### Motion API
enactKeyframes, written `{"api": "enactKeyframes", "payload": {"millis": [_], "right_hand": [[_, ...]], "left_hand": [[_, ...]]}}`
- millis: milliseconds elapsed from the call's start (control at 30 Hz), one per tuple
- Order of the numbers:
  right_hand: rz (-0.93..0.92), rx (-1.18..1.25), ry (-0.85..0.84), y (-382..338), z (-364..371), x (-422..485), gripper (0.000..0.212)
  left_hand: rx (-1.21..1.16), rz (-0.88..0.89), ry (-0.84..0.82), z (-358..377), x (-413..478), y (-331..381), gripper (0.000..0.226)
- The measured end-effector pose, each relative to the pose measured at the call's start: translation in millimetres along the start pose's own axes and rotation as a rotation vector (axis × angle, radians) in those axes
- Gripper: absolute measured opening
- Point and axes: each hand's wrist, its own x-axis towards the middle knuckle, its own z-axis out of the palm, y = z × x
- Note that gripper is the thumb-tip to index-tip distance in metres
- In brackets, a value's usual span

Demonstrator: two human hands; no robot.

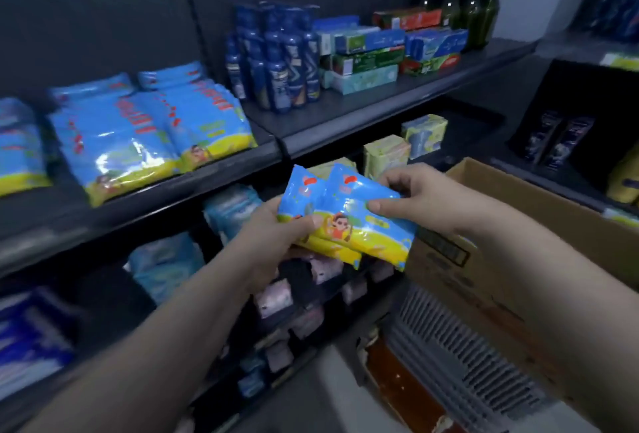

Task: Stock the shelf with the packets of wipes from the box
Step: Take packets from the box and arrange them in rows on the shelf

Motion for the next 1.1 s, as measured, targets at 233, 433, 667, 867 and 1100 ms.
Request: {"api": "enactKeyframes", "payload": {"millis": [233, 433, 667, 867, 1100], "right_hand": [[-0.209, 0.017, -0.085, -96.6, 56.9, 66.8, 0.013], [-0.386, 0.028, -0.061, -180.2, 124.4, 131.9, 0.013], [-0.564, -0.084, -0.030, -274.6, 206.7, 202.5, 0.010], [-0.536, -0.354, -0.056, -314.5, 275.9, 257.6, 0.030], [-0.458, -0.810, -0.117, -327.3, 320.3, 280.8, 0.062]], "left_hand": [[-0.002, 0.096, 0.175, -108.4, -49.6, 32.8, 0.014], [0.096, 0.195, 0.309, -233.8, -93.2, 60.3, 0.021], [0.144, 0.271, 0.591, -391.4, -123.1, 87.1, 0.020], [0.173, 0.200, 0.717, -483.2, -136.9, 85.1, 0.018], [0.377, 0.000, 0.760, -534.3, -126.3, 82.8, 0.026]]}}
